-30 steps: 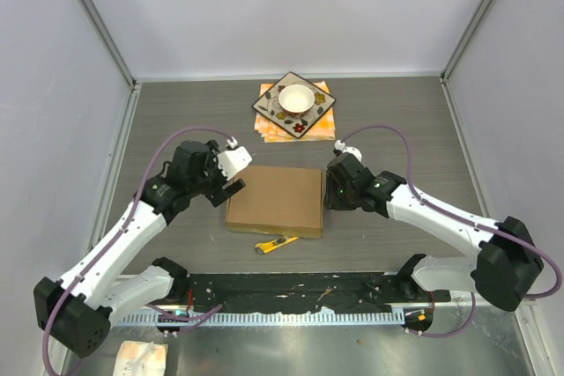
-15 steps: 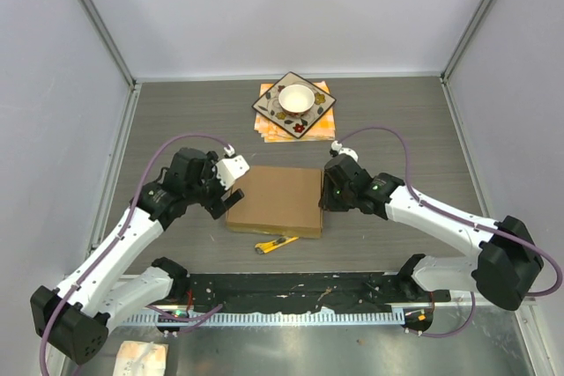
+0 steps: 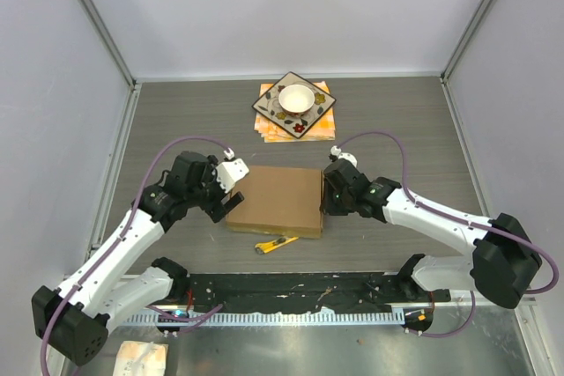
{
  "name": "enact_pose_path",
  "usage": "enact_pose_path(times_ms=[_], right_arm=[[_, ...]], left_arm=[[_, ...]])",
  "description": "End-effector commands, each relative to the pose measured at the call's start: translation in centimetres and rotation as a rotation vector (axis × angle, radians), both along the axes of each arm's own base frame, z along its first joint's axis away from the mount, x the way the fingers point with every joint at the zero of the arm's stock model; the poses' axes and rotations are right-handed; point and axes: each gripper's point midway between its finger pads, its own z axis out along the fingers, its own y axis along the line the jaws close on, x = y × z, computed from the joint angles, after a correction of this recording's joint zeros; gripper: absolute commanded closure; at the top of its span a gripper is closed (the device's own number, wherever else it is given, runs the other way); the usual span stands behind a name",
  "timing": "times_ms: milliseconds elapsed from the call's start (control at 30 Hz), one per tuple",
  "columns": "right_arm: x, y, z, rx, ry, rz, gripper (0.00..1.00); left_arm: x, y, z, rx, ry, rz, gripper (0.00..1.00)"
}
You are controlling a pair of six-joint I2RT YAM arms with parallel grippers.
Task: Unpack the express box
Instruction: Adjust the express box at the center of the board.
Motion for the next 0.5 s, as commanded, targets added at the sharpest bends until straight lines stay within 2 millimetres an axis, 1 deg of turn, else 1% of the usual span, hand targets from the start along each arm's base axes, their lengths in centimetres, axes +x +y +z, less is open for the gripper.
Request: enact_pose_path(times_ms=[0,100,200,233,267,300,333,400,433,467], right_arm=[[-0.4,0.0,-1.4,-0.016,0.02,-0.004,0.79],[-0.5,0.3,-1.8,-0.025,0.024,0.006,0.79],[-1.1,0.5,-2.7,-0.047,0.039,0.019,0.8],[-1.2,0.4,-3.2,-0.056,0.047,0.019,0.82],[-1.4,0.5,-3.4,-0.055,0.053,0.014,0.93],[-1.5,0.6,-3.6,-0.057,0.056,0.017,0.99],[-1.5,0.7,-3.4,-0.053,0.052,0.011,0.99],[-1.1,1.4,-1.5,-0.01,0.033,-0.005,0.99],[-1.0,1.8,-0.7,0.01,0.03,-0.005,0.99],[-0.4,2.8,1.6,0.065,0.0,-0.007,0.99]], left_arm=[[0.2,-0.3,0.7,-0.04,-0.029,0.008,0.12],[0.2,-0.3,0.5,-0.042,-0.032,0.01,0.12],[0.1,-0.3,0.3,-0.046,-0.029,0.011,0.12],[0.0,-0.3,0.1,-0.044,-0.027,0.01,0.12],[0.0,-0.3,0.2,-0.049,-0.027,0.01,0.12],[0.0,-0.4,0.2,-0.054,-0.026,0.007,0.12],[-0.1,-0.5,0.5,-0.062,-0.029,0.006,0.12],[-0.1,-0.7,1.0,-0.076,-0.034,-0.002,0.11],[0.0,-0.9,1.8,-0.086,-0.051,-0.006,0.1],[0.1,-0.9,2.3,-0.088,-0.064,-0.013,0.06]])
